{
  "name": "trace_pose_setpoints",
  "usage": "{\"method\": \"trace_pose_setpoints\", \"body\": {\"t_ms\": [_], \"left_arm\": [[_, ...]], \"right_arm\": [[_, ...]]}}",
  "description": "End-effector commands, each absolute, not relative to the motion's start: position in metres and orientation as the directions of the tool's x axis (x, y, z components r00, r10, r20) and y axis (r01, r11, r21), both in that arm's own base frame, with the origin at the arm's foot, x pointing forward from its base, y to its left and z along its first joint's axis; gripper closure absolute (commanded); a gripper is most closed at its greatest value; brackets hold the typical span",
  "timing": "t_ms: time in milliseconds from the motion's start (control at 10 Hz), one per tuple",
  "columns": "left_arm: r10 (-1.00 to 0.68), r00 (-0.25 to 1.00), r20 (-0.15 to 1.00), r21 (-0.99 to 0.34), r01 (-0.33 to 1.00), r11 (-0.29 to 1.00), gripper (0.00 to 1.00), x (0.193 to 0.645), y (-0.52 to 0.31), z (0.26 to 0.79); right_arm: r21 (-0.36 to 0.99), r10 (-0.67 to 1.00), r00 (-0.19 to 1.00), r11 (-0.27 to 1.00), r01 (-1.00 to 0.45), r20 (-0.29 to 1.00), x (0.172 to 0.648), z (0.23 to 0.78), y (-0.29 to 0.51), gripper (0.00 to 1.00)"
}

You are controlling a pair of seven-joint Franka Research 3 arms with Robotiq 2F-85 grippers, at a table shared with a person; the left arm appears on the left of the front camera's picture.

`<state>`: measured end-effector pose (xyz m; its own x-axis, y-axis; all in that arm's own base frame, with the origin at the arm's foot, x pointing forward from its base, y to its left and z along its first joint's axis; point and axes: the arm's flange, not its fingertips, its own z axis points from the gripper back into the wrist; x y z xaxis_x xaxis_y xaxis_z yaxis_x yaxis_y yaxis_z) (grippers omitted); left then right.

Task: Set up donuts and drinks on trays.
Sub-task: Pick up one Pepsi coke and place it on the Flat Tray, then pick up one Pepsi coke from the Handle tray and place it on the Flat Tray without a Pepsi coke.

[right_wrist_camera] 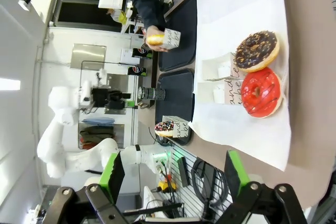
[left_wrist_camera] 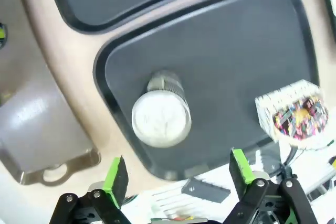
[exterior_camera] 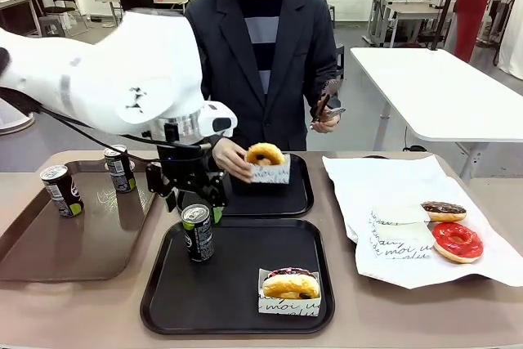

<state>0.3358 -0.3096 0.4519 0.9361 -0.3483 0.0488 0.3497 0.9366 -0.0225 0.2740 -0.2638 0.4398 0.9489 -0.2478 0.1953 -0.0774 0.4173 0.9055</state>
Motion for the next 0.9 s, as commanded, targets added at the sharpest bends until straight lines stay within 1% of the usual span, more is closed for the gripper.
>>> {"method": "trace_pose_setpoints", "body": {"t_ms": [0, 100, 200, 300, 500, 600, 800], "left_arm": [[-0.400, 0.909, 0.113, -0.015, 0.404, 0.915, 0.00, 0.289, -0.274, 0.482], [-0.393, 0.906, 0.159, -0.019, 0.401, 0.916, 0.00, 0.270, -0.253, 0.497], [-0.367, 0.909, 0.197, -0.021, 0.378, 0.925, 0.00, 0.262, -0.235, 0.505], [-0.336, 0.918, 0.213, -0.050, 0.353, 0.934, 0.00, 0.263, -0.220, 0.509], [-0.276, 0.939, 0.205, -0.094, 0.300, 0.949, 0.00, 0.272, -0.203, 0.504], [-0.320, 0.923, 0.215, -0.039, 0.335, 0.941, 0.00, 0.262, -0.221, 0.518], [-0.320, 0.923, 0.215, -0.039, 0.335, 0.941, 0.00, 0.262, -0.221, 0.518]], "right_arm": [[0.911, -0.257, 0.942, 0.399, -0.099, 0.215, 0.275, 0.439, -0.264, 0.00], [0.911, -0.257, 0.942, 0.399, -0.099, 0.215, 0.275, 0.439, -0.264, 0.00], [0.911, -0.257, 0.942, 0.399, -0.099, 0.215, 0.275, 0.439, -0.264, 0.00], [0.911, -0.257, 0.942, 0.399, -0.099, 0.215, 0.275, 0.439, -0.264, 0.00], [0.911, -0.257, 0.942, 0.399, -0.099, 0.215, 0.275, 0.439, -0.264, 0.00], [0.911, -0.257, 0.942, 0.399, -0.099, 0.215, 0.275, 0.439, -0.264, 0.00], [0.911, -0.257, 0.942, 0.399, -0.099, 0.215, 0.275, 0.439, -0.264, 0.00]]}}
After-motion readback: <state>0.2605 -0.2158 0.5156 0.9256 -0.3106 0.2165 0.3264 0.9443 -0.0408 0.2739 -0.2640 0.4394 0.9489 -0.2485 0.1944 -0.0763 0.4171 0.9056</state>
